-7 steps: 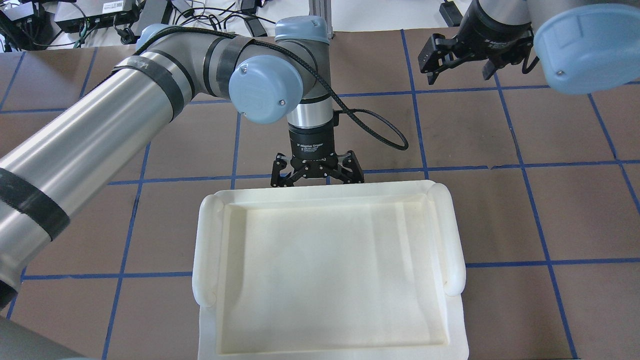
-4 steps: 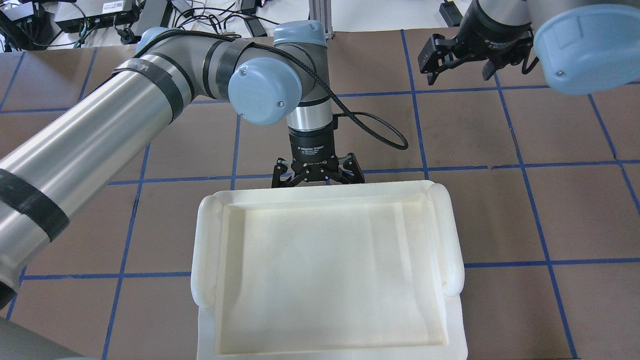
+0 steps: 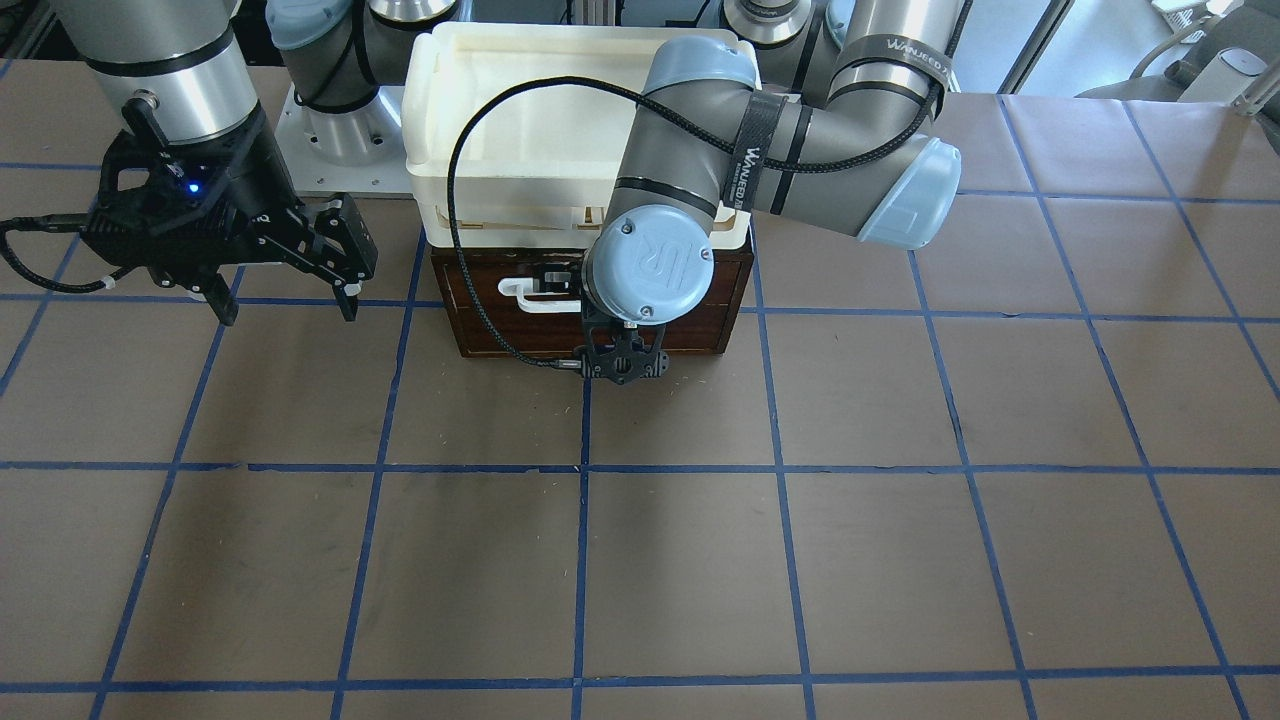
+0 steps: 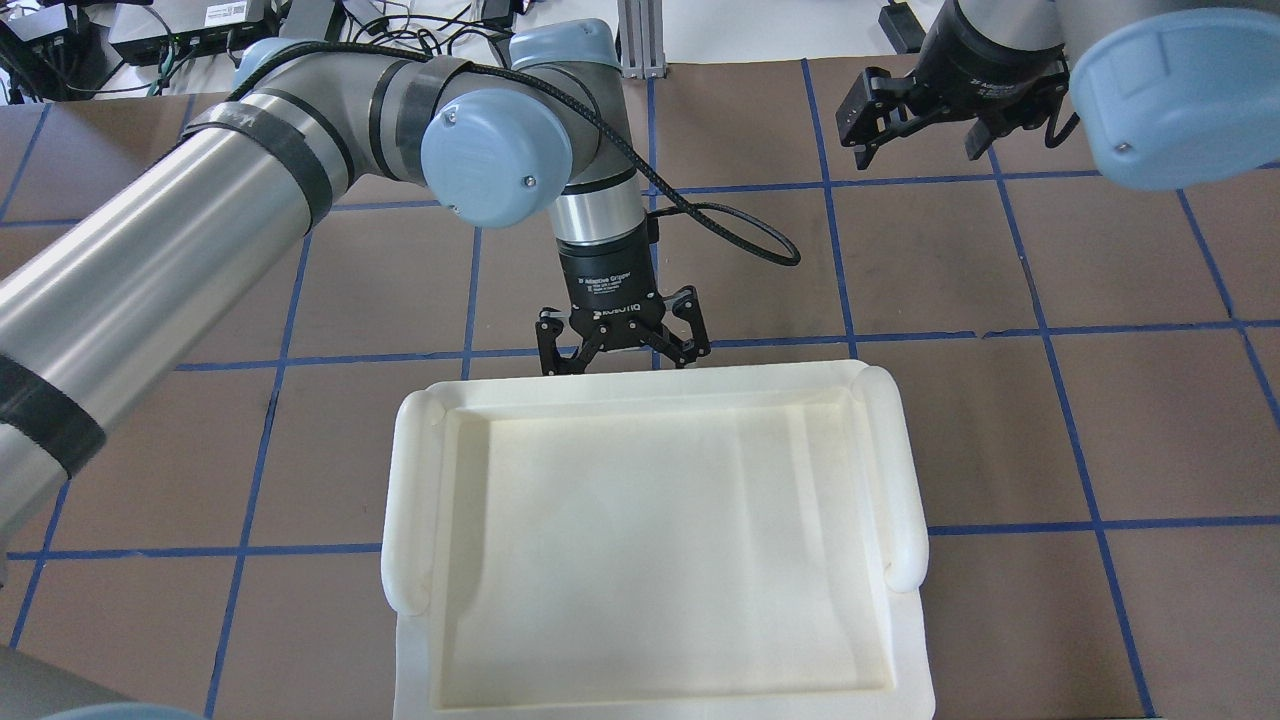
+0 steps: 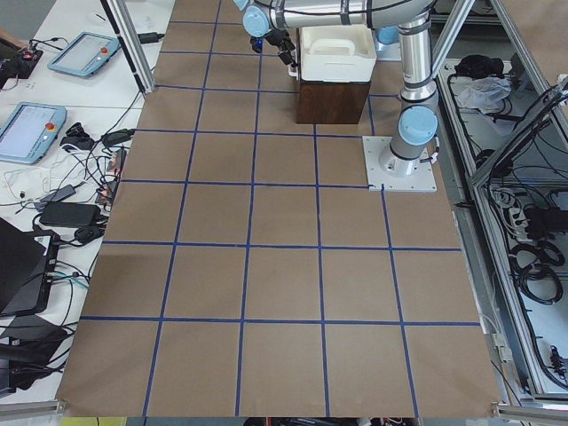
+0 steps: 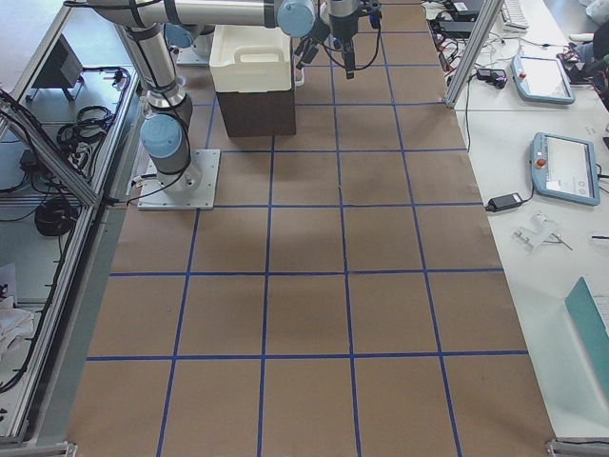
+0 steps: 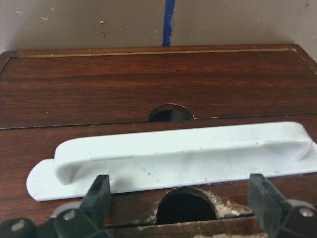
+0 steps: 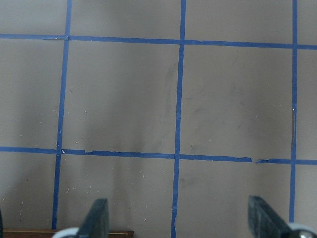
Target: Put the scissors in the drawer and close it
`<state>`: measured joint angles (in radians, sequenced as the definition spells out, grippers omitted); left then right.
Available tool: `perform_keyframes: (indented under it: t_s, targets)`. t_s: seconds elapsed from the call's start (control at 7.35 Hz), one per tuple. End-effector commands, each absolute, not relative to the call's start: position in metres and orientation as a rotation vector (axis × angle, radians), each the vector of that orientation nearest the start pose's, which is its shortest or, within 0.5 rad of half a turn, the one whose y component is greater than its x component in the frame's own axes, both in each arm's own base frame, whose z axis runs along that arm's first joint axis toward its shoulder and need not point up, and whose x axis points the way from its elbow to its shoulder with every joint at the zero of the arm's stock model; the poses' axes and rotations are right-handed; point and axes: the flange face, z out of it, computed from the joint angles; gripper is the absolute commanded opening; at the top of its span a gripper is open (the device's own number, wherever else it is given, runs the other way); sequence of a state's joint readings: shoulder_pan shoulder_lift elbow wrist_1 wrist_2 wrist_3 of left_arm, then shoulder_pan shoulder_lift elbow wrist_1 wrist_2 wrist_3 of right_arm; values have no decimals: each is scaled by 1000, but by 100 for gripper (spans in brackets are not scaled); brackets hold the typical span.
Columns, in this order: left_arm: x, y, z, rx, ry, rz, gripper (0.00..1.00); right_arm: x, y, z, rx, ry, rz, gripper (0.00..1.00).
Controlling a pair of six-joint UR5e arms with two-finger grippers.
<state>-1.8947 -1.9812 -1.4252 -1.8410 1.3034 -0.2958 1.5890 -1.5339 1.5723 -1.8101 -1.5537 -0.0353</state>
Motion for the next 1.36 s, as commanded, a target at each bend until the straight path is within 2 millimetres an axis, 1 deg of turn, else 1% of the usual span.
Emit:
perform_keyframes:
  t_s: [0.0, 0.14, 0.27, 0.41, 0.54, 0.68, 0.82, 0.95, 1.09, 1.22]
  targets:
    - [-302, -532, 352, -77, 3089, 757, 100, 145, -523, 494, -86, 3110, -314, 100]
    - [-272, -547, 380, -63, 3131, 669, 100, 145, -523, 494, -86, 3110, -314, 100]
    - [-225, -556, 407, 46, 3138, 564, 100, 145, -523, 494, -86, 3110, -314, 100]
    - [-185, -560, 447, 161, 3132, 368, 100, 145, -523, 494, -86, 3110, -314, 100]
    - [-152, -585, 486, 222, 3142, -105, 100, 145, -523, 494, -86, 3110, -314, 100]
    - [-135, -569, 519, 189, 3136, -169, 100, 144, -523, 494, -84, 3111, -314, 100]
    - [-126, -532, 544, 182, 3100, -83, 100, 144, -523, 494, -84, 3111, -314, 100]
    - [-126, -512, 569, 181, 3097, -148, 100, 144, -522, 495, -84, 3110, -316, 100]
    - [-123, -503, 583, 168, 3094, -213, 100, 144, -522, 495, -84, 3110, -316, 100]
    - [-125, -499, 578, 176, 3097, -192, 100, 145, -522, 496, -86, 3109, -319, 100]
